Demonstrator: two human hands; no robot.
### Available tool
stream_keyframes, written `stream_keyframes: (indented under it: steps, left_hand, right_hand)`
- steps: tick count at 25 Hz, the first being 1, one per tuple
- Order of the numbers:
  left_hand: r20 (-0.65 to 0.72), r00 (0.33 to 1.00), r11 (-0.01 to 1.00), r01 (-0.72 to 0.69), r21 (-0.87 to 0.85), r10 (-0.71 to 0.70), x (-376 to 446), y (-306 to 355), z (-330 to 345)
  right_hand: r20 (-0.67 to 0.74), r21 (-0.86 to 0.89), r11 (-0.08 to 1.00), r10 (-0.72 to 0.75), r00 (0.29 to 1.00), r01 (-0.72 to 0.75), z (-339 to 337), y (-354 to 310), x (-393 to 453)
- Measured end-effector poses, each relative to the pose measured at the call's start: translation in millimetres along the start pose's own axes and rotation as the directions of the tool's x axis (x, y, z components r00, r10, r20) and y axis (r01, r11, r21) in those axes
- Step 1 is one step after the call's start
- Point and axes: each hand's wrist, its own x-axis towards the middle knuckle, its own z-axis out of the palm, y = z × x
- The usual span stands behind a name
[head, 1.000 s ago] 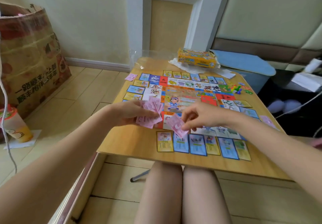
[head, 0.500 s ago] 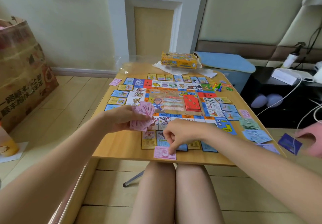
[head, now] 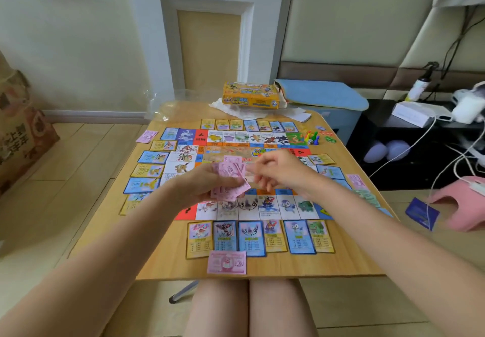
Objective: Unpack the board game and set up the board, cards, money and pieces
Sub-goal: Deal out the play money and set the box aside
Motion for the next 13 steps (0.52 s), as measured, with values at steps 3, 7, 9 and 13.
stream_keyframes:
  steps: [3, 7, 9, 13]
  left_hand:
    - [-0.018, 0.998, 0.998, -0.054, 0.021, 0.054, 18, 5, 10]
    - [-0.085, 0.994, 0.997, -0.066, -0.047, 0.062, 36, 11, 24]
    - [-0.088, 0.995, 0.994, -0.056, -0.094, 0.048, 44, 14, 32]
    - [-0.038, 0.999, 0.990, -0.023, -0.137, 0.018, 56, 24, 52]
  right_hand:
    - [-0.042, 0.210, 0.976, 0.067, 0.997, -0.057, -12, 5, 7]
    - [-0.031, 0.200, 0.972, 0.129, 0.991, -0.121, -25, 12, 9]
    - [-0.036, 0.206, 0.972, 0.122, 0.992, -0.112, -28, 19, 9]
    - [-0.116, 0.252, 0.967, 0.079, 0.990, -0.047, -42, 36, 9]
